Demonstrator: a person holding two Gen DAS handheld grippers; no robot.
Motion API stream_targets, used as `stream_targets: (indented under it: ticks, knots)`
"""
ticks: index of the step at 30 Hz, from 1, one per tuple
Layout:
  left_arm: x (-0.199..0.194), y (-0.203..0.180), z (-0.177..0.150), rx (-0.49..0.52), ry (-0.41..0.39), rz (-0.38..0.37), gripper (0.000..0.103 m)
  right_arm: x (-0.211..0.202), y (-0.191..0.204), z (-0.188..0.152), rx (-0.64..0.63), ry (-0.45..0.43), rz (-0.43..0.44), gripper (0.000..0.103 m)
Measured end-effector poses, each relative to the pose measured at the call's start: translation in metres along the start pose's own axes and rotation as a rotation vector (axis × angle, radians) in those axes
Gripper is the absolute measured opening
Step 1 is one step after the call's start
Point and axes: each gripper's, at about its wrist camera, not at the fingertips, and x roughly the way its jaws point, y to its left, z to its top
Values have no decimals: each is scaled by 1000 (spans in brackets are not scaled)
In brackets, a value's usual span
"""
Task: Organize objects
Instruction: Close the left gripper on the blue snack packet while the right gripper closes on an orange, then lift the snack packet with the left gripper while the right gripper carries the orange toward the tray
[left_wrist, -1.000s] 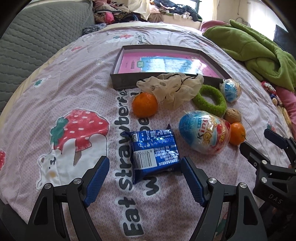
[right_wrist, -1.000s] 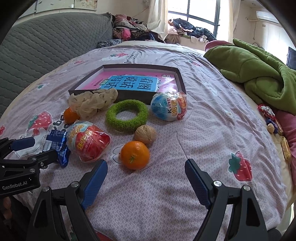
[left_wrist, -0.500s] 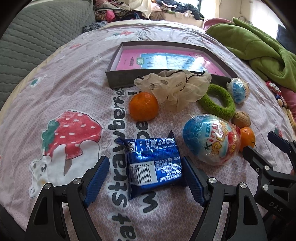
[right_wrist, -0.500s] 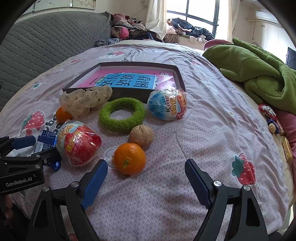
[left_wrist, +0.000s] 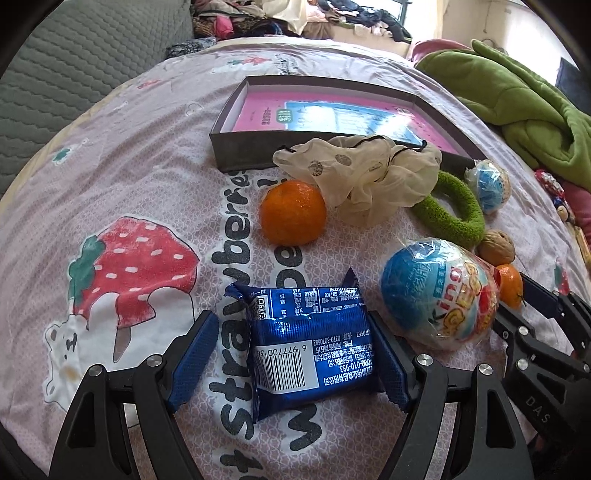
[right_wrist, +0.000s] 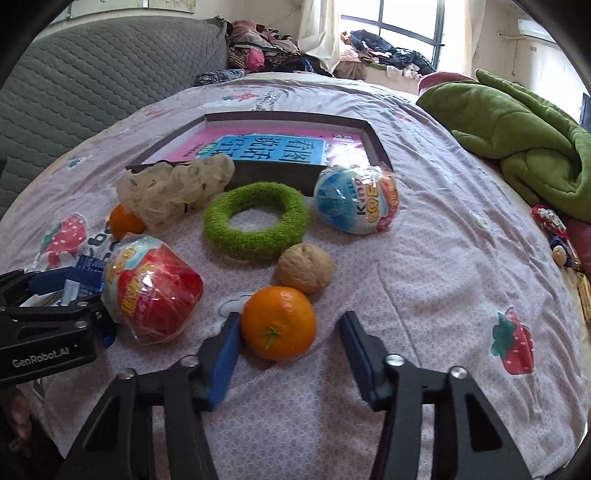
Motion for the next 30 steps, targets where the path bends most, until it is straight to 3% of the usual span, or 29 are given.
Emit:
stream_targets:
  ticks: [3, 6, 30]
  knots:
    - [-2, -1, -1, 12, -8, -12, 73, -2, 0, 0, 6, -4, 21, 40]
    - [-5, -1, -2, 21, -16, -36, 62, -3, -1, -1, 12, -8, 33, 40]
    - [-22, 8, -4, 43, -53, -127, 58, -16, -14, 1, 81, -47, 81, 40]
